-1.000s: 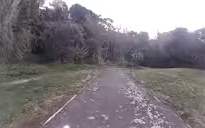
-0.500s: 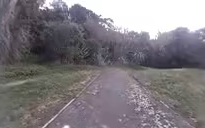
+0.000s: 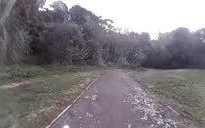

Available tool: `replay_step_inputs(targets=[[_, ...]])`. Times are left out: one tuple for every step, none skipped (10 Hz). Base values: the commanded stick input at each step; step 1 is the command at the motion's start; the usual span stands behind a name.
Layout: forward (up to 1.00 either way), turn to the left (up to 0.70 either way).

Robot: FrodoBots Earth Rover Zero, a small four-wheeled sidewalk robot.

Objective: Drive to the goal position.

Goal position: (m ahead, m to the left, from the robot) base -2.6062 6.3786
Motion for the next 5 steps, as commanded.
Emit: replay_step_inputs(targets=[[0.45, 0.0], [0.45, -0.09], [0.45, -0.2], [0.45, -0.27], [0.45, -0.27]])
